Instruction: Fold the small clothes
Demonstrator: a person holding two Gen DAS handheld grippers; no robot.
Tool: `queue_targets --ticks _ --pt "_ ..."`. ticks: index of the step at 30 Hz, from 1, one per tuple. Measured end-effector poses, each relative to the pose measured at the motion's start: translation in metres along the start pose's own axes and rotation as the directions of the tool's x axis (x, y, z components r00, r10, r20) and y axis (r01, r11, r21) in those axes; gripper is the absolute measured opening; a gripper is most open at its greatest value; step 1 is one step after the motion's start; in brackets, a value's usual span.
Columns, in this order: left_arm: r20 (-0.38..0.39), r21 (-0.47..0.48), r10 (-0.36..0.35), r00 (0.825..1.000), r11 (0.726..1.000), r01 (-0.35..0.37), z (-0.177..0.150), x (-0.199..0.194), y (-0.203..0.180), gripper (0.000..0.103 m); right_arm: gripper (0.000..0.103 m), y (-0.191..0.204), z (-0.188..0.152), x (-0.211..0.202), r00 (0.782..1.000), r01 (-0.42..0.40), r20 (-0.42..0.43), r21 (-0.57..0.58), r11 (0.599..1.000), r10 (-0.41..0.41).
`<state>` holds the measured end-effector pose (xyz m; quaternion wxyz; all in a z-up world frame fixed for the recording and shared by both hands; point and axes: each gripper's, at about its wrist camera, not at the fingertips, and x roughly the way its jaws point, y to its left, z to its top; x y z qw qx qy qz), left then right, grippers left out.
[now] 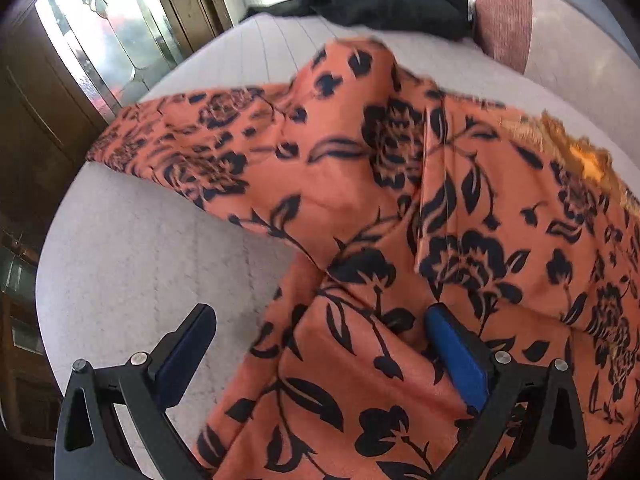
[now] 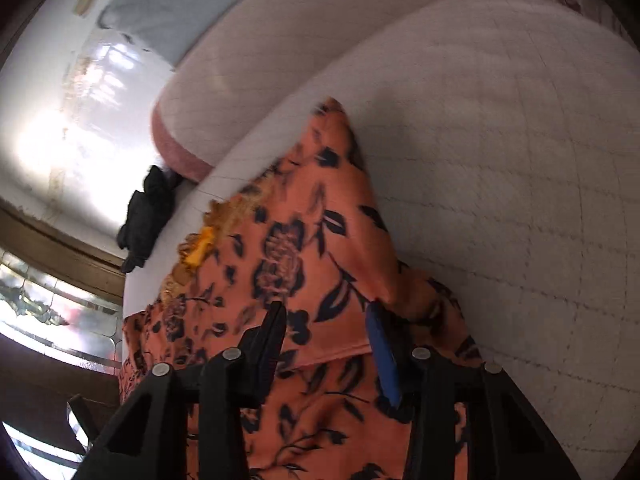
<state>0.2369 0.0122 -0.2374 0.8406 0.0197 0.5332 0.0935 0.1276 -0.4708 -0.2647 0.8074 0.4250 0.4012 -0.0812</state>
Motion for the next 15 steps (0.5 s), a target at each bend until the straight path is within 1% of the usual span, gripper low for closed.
queue_targets --ticks 1,2,3,5,6,8,10,12,13,14,15 --pt "0.018 -0.024 -0.012 1.0 1.0 0.012 0.0 -0.003 0.003 0.103 0.031 -0.006 0.001 -0.001 1.0 -0.021 0.008 0.023 1.0 0.02" --pt "0.022 -0.036 -0.016 1.0 0.999 0.016 0.002 -0.007 0.006 0.103 0.033 -0.002 0.003 -0.004 1.0 -0.02 0.013 0.017 1.0 0.02" --pt "0.034 -0.048 -0.035 0.999 0.998 0.036 0.005 -0.012 0.01 0.103 0.033 0.007 0.005 -0.011 1.0 -0.015 0.024 -0.02 1.0 0.015" --pt "0.083 -0.099 -0.084 0.993 0.991 0.092 0.008 -0.026 0.026 0.103 0.033 0.032 0.002 -0.028 0.996 -0.046 0.074 -0.126 0.991 0.056" --pt "0.107 -0.13 -0.082 0.991 0.987 0.095 0.011 -0.032 0.036 0.103 0.033 0.045 -0.003 -0.036 0.993 -0.07 0.085 -0.173 0.983 0.086" --pt "0.154 -0.223 -0.026 0.988 0.973 0.06 0.015 -0.04 0.066 0.103 0.033 0.066 -0.013 -0.044 0.989 -0.113 0.069 -0.244 0.963 0.134" --pt "0.169 -0.331 0.026 0.985 0.943 0.032 0.021 -0.039 0.1 0.103 0.034 0.08 -0.024 -0.045 0.987 -0.132 0.053 -0.298 0.945 0.154" --pt "0.145 -0.43 0.035 0.989 0.902 0.032 0.028 -0.028 0.134 0.103 0.035 0.091 -0.034 -0.04 0.988 -0.137 0.025 -0.335 0.932 0.154" --pt "0.133 -0.48 0.018 0.991 0.876 0.048 0.029 -0.02 0.151 0.103 0.035 0.096 -0.039 -0.035 0.99 -0.132 0.008 -0.353 0.926 0.144" --pt "0.13 -0.529 -0.016 0.991 0.845 0.083 0.029 -0.01 0.168 0.103 0.035 0.101 -0.044 -0.032 0.991 -0.126 -0.002 -0.373 0.919 0.136" --pt "0.133 -0.577 -0.05 0.99 0.808 0.118 0.029 -0.002 0.185 0.103 0.035 0.104 -0.047 -0.03 0.992 -0.119 -0.005 -0.394 0.911 0.128"
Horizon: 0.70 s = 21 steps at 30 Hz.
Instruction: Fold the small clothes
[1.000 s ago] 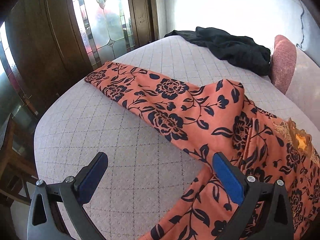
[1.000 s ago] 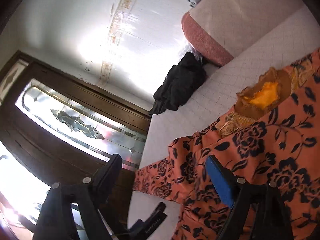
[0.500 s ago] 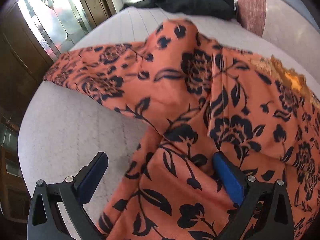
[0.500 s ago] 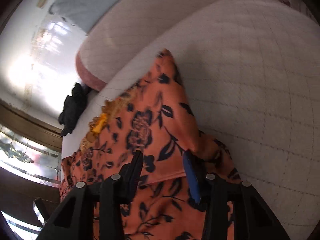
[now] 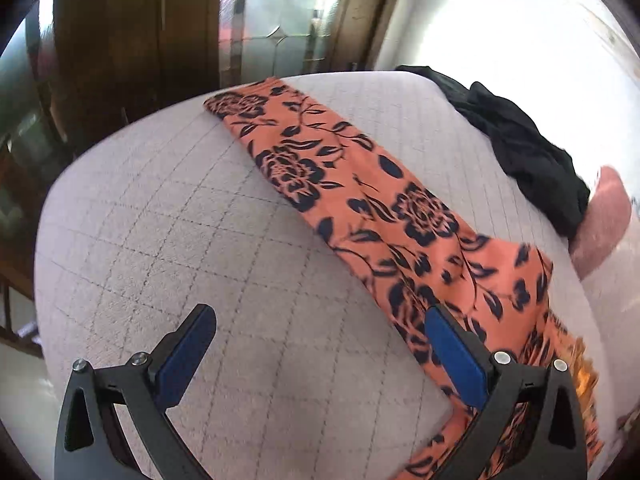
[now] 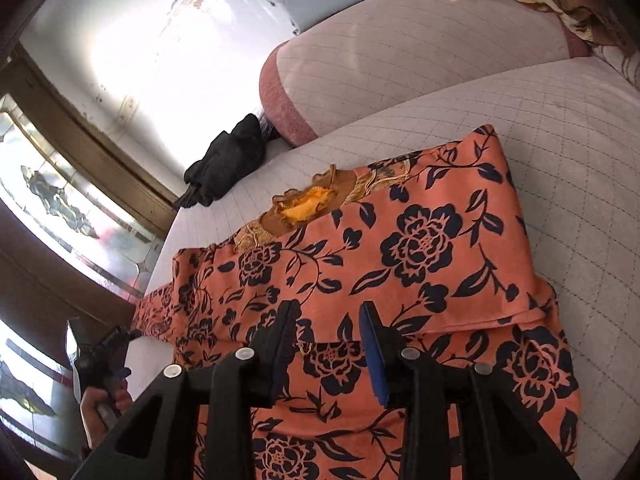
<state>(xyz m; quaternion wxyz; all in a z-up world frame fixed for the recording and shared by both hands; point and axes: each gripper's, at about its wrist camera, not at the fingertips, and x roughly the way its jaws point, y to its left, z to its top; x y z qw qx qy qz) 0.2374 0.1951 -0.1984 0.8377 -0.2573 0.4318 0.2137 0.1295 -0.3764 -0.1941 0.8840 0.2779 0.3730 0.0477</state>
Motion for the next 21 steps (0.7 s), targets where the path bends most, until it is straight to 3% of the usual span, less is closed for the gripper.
queue_targets --ticks 4,7,13,15,16,17,19,21 --pt "-0.031 -0.218 -0.155 0.987 0.965 0.145 0.03 0.029 0.039 0.103 0.035 0.008 -0.005 0.001 1.0 0.01 -0.004 -0.049 0.999 -0.01" --pt "0.008 -0.253 -0.216 0.976 0.944 0.211 0.052 0.041 0.046 0.102 0.035 0.007 -0.005 0.0 1.0 0.008 0.005 -0.045 0.999 -0.007" --pt "0.029 -0.3 -0.327 0.945 0.899 0.32 0.096 0.077 0.068 0.06 0.035 -0.008 0.003 0.009 0.998 0.055 -0.003 -0.017 0.998 -0.055" --pt "0.019 -0.314 -0.321 0.947 0.897 0.311 0.109 0.087 0.074 0.036 0.035 -0.012 0.006 0.014 0.998 0.056 -0.005 -0.004 0.998 -0.056" --pt "0.012 -0.326 -0.32 0.947 0.894 0.306 0.114 0.093 0.077 0.014 0.035 -0.012 0.007 0.016 0.998 0.062 -0.005 -0.008 0.998 -0.062" --pt "-0.002 -0.331 -0.316 0.949 0.895 0.298 0.118 0.098 0.079 0.006 0.035 -0.011 0.007 0.018 0.998 0.067 -0.006 -0.015 0.998 -0.067" --pt "-0.017 -0.322 -0.326 0.945 0.897 0.303 0.126 0.104 0.076 0.006 0.035 -0.009 0.008 0.02 0.997 0.072 -0.004 -0.025 0.997 -0.072" --pt "-0.018 -0.269 -0.305 0.952 0.919 0.289 0.13 0.098 0.064 0.005 0.035 -0.008 0.009 0.02 0.997 0.076 0.006 -0.032 0.997 -0.076"
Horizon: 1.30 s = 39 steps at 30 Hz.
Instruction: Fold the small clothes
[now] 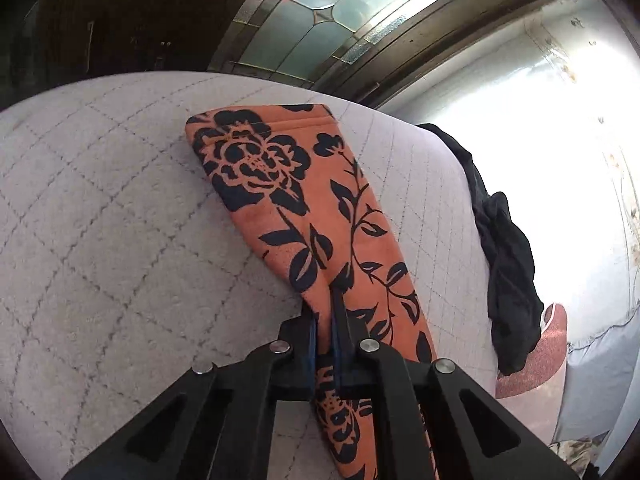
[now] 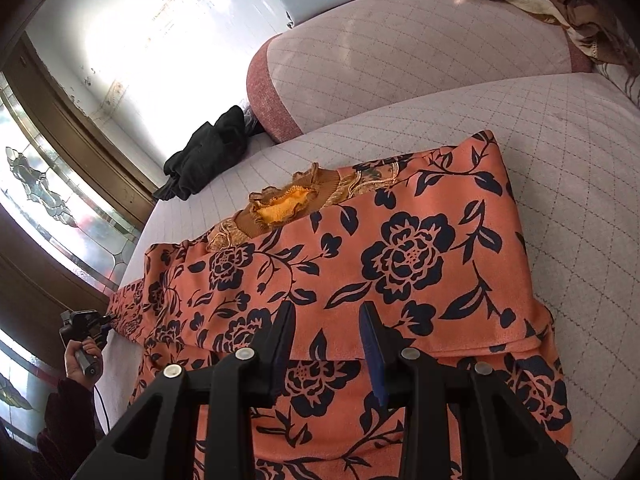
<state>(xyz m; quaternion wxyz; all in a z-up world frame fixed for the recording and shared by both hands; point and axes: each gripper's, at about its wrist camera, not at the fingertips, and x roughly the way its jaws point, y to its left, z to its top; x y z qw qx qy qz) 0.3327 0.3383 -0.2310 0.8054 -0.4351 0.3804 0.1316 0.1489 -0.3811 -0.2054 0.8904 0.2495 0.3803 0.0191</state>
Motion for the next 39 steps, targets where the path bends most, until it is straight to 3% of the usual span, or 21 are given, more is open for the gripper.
queue_targets --ticks 4,6,8,10,13,18,21,24,26,28,29,30,31,32,33,36,39 --pt "0.033 0.192 -0.051 0.998 0.98 0.044 -0.021 -0.035 -0.06 0.005 0.035 -0.002 0.005 -0.011 0.998 0.026 0.055 -0.008 1.0 -0.025" --pt "0.043 0.33 -0.075 0.996 0.942 0.057 -0.045 -0.057 -0.103 0.005 0.035 -0.009 0.01 -0.018 0.996 0.023 0.081 0.026 0.999 -0.025" --pt "0.028 0.456 -0.107 0.994 0.886 0.083 -0.077 -0.08 -0.146 0.005 0.035 -0.018 0.016 -0.026 0.993 0.027 0.111 0.064 0.998 -0.034" --pt "-0.004 0.568 -0.144 0.99 0.814 0.121 -0.118 -0.102 -0.187 0.005 0.035 -0.028 0.021 -0.034 0.989 0.029 0.14 0.103 0.994 -0.043" --pt "-0.067 0.715 -0.162 0.985 0.681 0.16 -0.195 -0.122 -0.244 0.005 0.035 -0.046 0.028 -0.044 0.984 0.022 0.172 0.17 0.985 -0.052" --pt "-0.192 0.842 -0.149 0.97 0.483 0.241 -0.335 -0.127 -0.303 0.005 0.035 -0.078 0.037 -0.062 0.972 -0.009 0.228 0.295 0.956 -0.061" --pt "-0.317 0.869 -0.091 0.944 0.371 0.327 -0.418 -0.118 -0.32 0.006 0.037 -0.094 0.039 -0.071 0.964 -0.025 0.255 0.347 0.938 -0.069" --pt "-0.375 0.901 0.039 0.926 0.252 0.354 -0.486 -0.112 -0.319 0.026 0.037 -0.105 0.041 -0.077 0.961 -0.034 0.265 0.376 0.926 -0.073" --pt "-0.35 0.917 0.023 0.937 0.211 0.338 -0.5 -0.121 -0.309 0.062 0.037 -0.109 0.041 -0.078 0.961 -0.023 0.263 0.381 0.924 -0.085" --pt "-0.292 0.931 -0.05 0.955 0.212 0.296 -0.489 -0.137 -0.294 0.071 0.038 -0.109 0.041 -0.077 0.963 -0.023 0.258 0.379 0.925 -0.081" --pt "-0.263 0.932 -0.084 0.961 0.237 0.275 -0.475 -0.146 -0.285 0.075 0.041 -0.108 0.042 -0.076 0.964 -0.028 0.254 0.376 0.926 -0.074" --pt "-0.236 0.925 -0.118 0.965 0.278 0.26 -0.457 -0.149 -0.276 0.079 0.048 -0.104 0.04 -0.075 0.966 -0.03 0.251 0.369 0.929 -0.068" --pt "-0.2 0.914 -0.147 0.969 0.329 0.239 -0.439 -0.154 -0.264 0.086 0.064 -0.101 0.04 -0.075 0.965 -0.037 0.254 0.359 0.933 -0.06" --pt "-0.154 0.903 -0.161 0.975 0.378 0.205 -0.422 -0.15 -0.258 0.09 0.068 -0.095 0.039 -0.074 0.965 -0.037 0.257 0.345 0.938 -0.056" --pt "-0.092 0.891 -0.153 0.984 0.429 0.15 -0.404 -0.148 -0.246 0.09 0.068 -0.089 0.039 -0.072 0.965 -0.036 0.256 0.321 0.947 -0.051" --pt "0.055 0.83 -0.024 0.998 0.556 -0.032 -0.356 -0.124 -0.213 0.09 0.068 -0.058 0.041 -0.06 0.977 -0.032 0.215 0.195 0.98 -0.011" --pt "0.091 0.755 0.106 0.99 0.641 -0.138 -0.324 -0.093 -0.179 0.09 0.068 -0.008 0.034 -0.044 0.983 0.015 0.181 -0.018 1.0 -0.011"
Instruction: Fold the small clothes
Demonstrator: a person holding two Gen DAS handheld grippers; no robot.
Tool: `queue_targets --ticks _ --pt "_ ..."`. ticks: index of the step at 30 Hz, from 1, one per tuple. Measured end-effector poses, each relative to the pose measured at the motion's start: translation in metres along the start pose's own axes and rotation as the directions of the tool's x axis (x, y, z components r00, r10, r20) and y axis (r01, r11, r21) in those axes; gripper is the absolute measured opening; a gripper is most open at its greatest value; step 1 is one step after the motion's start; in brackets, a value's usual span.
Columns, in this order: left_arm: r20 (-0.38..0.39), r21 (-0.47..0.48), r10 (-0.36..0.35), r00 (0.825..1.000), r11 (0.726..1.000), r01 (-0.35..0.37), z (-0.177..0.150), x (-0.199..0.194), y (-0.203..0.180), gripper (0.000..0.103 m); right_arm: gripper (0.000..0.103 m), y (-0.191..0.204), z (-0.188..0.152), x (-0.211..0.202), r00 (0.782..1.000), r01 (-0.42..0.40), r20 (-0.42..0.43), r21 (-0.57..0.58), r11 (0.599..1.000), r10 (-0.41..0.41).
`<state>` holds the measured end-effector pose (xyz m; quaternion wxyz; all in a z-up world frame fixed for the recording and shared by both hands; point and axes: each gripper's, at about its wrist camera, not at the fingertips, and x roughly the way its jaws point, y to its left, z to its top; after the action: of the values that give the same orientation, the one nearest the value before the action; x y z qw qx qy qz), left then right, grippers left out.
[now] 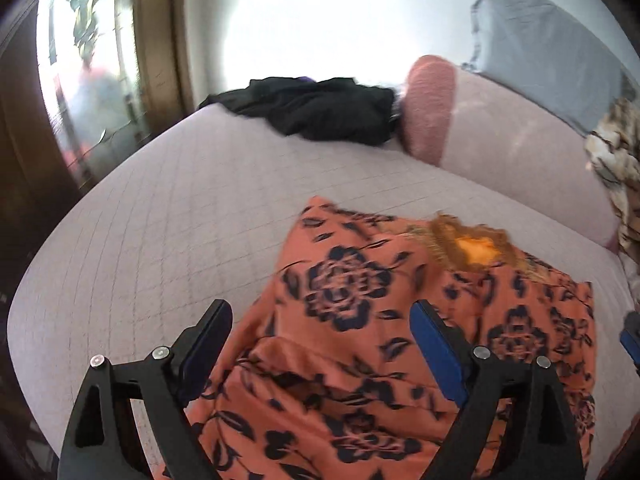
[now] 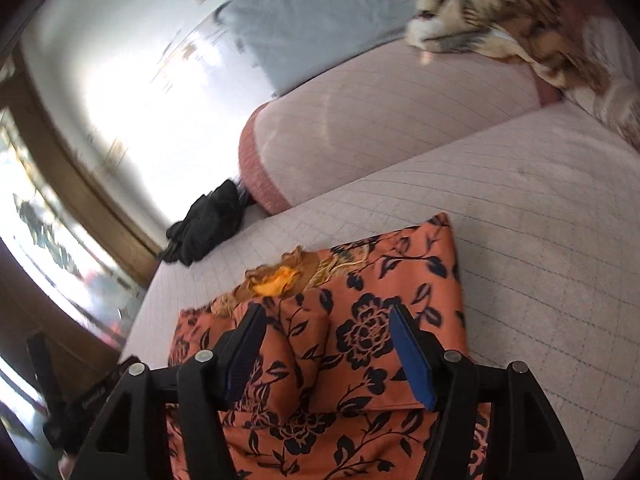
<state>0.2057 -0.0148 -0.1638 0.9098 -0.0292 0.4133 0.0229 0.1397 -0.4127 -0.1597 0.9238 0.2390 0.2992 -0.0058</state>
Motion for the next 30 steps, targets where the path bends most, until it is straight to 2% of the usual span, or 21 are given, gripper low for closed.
queue_targets --ticks 2,6,9,12,13,16,17,18,22,23,27,30 --pt "-0.074 -0.026 0.1 0.992 0.994 -0.103 -0.006 0.026 0.015 0.09 0.068 0.038 -0.013 0.011 0.999 0.02 -0.021 -0.176 0.984 -0.024" --pt "-0.189 -0.019 0.133 0.973 0.99 -0.139 -0.02 0.056 0.022 0.09 0.067 0.096 -0.045 0.041 0.996 0.053 -0.042 -0.436 0.898 -0.079" --pt "-0.192 0.0 0.127 0.973 0.992 -0.13 -0.023 0.062 0.015 0.09 0.067 0.112 -0.063 0.071 0.989 0.08 -0.069 -0.501 0.862 -0.132" --pt "-0.179 0.037 0.133 0.975 0.991 -0.128 -0.024 0.063 0.009 0.09 0.065 0.101 -0.076 0.109 0.953 0.157 -0.147 -0.508 0.847 -0.265" --pt "-0.178 0.041 0.132 0.975 0.991 -0.126 -0.025 0.063 0.009 0.09 0.058 0.093 -0.077 0.114 0.952 0.157 -0.155 -0.492 0.856 -0.264" --pt "-0.193 0.017 0.112 0.975 0.994 -0.111 -0.023 0.065 0.013 0.09 0.014 0.075 -0.062 0.101 0.961 0.164 -0.139 -0.41 0.897 -0.24" --pt "-0.199 0.007 0.105 0.974 0.994 -0.106 -0.022 0.066 0.014 0.09 0.007 0.067 -0.053 0.094 0.966 0.155 -0.14 -0.361 0.92 -0.218" --pt "-0.202 -0.001 0.102 0.974 0.995 -0.104 -0.021 0.067 0.015 0.09 0.006 0.058 -0.046 0.086 0.968 0.171 -0.124 -0.317 0.933 -0.22" --pt "-0.192 0.003 0.124 0.973 0.992 -0.126 -0.022 0.063 0.015 0.09 0.006 0.009 -0.024 0.058 0.951 0.269 -0.112 -0.151 0.951 -0.287" --pt "-0.183 0.008 0.138 0.973 0.99 -0.139 -0.023 0.058 0.013 0.09 0.008 0.002 -0.022 0.05 0.954 0.265 -0.106 -0.138 0.954 -0.28" --pt "-0.079 0.057 0.162 0.984 0.986 -0.158 -0.02 0.035 -0.002 0.09 0.011 0.014 -0.022 0.037 0.981 0.135 -0.118 -0.146 0.98 -0.152" --pt "-0.052 0.136 0.239 0.97 0.964 -0.23 -0.022 0.039 -0.012 0.09 0.038 0.047 -0.036 0.046 0.989 0.029 -0.139 -0.211 0.977 -0.06"
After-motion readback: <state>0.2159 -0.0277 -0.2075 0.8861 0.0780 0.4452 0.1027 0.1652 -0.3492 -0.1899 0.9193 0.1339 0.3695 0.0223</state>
